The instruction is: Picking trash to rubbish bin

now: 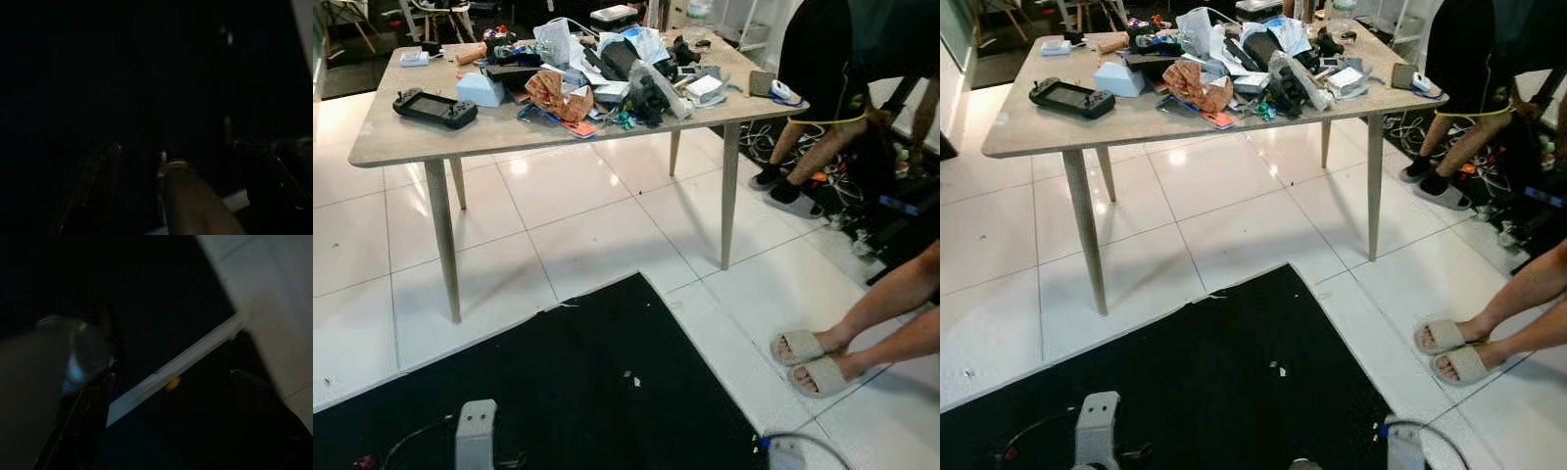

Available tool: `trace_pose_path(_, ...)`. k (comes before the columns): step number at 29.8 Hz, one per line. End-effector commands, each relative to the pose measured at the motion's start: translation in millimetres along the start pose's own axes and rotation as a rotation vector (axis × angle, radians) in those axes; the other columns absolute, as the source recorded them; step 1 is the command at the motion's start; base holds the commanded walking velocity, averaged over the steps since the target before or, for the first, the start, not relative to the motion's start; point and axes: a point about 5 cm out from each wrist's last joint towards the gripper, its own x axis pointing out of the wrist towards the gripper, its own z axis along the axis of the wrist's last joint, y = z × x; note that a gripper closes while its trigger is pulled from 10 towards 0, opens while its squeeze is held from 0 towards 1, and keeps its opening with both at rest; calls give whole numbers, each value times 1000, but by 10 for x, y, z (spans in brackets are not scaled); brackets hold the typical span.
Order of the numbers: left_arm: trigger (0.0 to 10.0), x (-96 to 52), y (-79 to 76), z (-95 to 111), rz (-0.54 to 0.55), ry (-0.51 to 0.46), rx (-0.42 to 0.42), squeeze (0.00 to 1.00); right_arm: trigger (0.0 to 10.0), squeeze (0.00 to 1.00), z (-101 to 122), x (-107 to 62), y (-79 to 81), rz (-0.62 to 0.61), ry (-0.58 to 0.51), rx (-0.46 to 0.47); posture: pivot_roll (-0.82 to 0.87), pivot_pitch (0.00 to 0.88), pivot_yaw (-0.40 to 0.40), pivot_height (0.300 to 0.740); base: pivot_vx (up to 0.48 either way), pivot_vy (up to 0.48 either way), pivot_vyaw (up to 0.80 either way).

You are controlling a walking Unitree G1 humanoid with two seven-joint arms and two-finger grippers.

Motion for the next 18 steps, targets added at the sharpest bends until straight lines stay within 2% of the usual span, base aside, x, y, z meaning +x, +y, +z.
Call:
trace_pose_path(1, 10000, -42, 68, -131, 21, 40, -13, 0, 10000, 0, -48, -3, 59, 16, 12, -1, -40, 79, 16, 740, 307, 0, 0)
trace_pose_path(6, 10000, -38, 68, -107, 18, 32, -11, 0, 10000, 0, -59, -4, 60, 18, 22, -14, -40, 79, 16, 740, 307, 0, 0)
trace_pose_path(16, 10000, 4, 47, 137, -2, -53, -19, 0, 10000, 0, -74, -7, 50, 17, 23, -10, -37, 72, 17, 740, 311, 0, -758)
trace_pose_path(18, 10000, 21, 27, 259, -15, -98, -23, 0, 10000, 0, -74, -7, 52, 15, 20, -9, -37, 72, 17, 740, 313, 0, 0)
